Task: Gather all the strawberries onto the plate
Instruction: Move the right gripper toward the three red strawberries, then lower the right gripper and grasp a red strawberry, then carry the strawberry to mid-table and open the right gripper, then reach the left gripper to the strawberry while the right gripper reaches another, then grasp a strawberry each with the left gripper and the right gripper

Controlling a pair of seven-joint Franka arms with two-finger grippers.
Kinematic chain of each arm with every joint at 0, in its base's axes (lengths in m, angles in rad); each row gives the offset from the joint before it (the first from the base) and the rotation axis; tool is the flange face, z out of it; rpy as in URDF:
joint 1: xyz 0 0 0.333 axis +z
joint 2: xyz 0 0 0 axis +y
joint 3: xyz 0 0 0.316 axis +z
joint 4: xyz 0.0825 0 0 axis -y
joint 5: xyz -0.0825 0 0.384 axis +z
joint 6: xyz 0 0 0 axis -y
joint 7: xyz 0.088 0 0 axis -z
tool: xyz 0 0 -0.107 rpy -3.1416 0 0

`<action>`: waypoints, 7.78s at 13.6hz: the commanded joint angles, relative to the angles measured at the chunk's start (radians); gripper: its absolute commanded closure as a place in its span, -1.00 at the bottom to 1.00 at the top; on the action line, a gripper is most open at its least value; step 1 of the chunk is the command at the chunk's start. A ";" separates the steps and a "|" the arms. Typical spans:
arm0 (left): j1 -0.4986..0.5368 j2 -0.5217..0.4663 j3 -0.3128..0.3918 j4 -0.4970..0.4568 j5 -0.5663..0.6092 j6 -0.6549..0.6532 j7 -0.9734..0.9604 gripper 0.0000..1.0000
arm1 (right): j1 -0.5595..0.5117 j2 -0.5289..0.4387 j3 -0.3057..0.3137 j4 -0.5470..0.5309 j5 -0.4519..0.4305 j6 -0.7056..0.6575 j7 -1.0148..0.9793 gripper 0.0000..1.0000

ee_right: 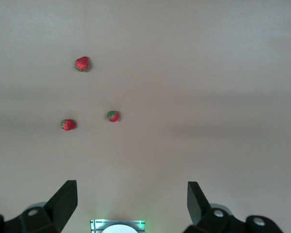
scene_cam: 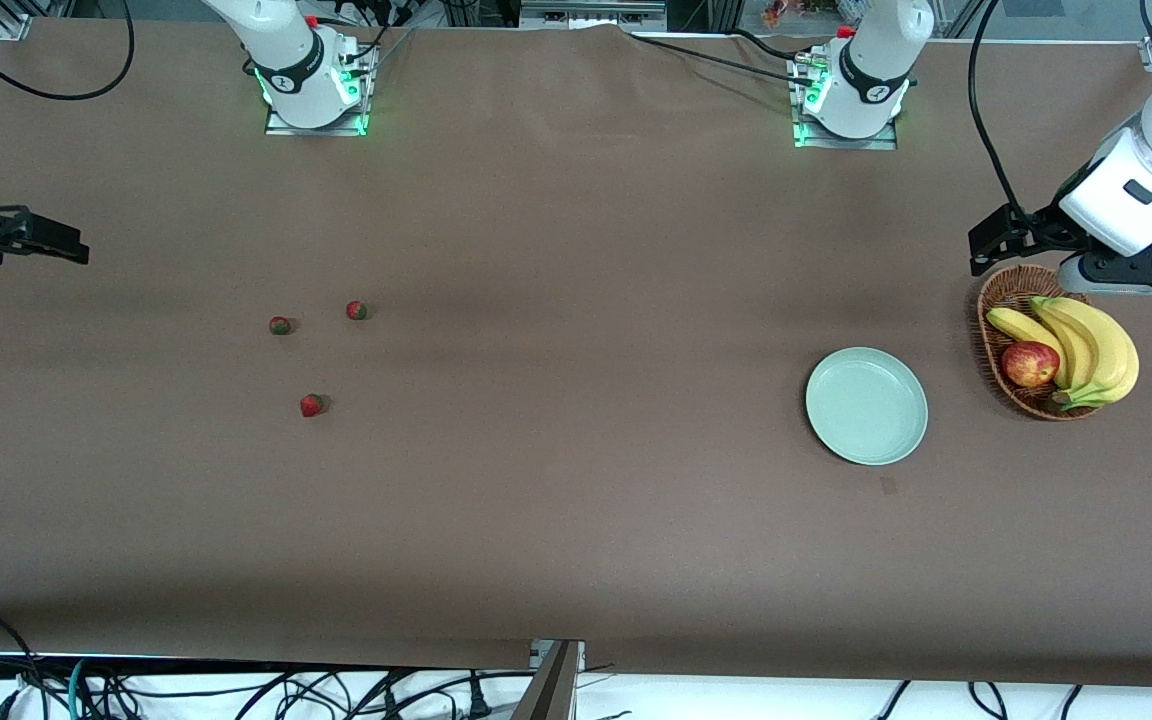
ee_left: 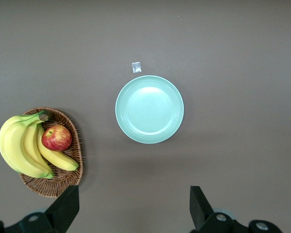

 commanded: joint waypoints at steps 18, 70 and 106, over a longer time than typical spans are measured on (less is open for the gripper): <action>0.006 0.003 -0.002 0.025 -0.012 -0.025 0.023 -1.00 | 0.171 0.473 0.004 -0.179 0.141 0.682 0.140 -1.00; -0.101 0.337 -0.015 0.106 -0.131 -0.042 0.023 -1.00 | 0.568 0.633 0.004 0.260 0.218 0.543 0.585 -1.00; -0.528 0.542 -0.034 -0.358 -0.055 0.862 -0.331 0.79 | 0.244 0.289 0.119 -0.589 0.112 0.701 0.362 -0.12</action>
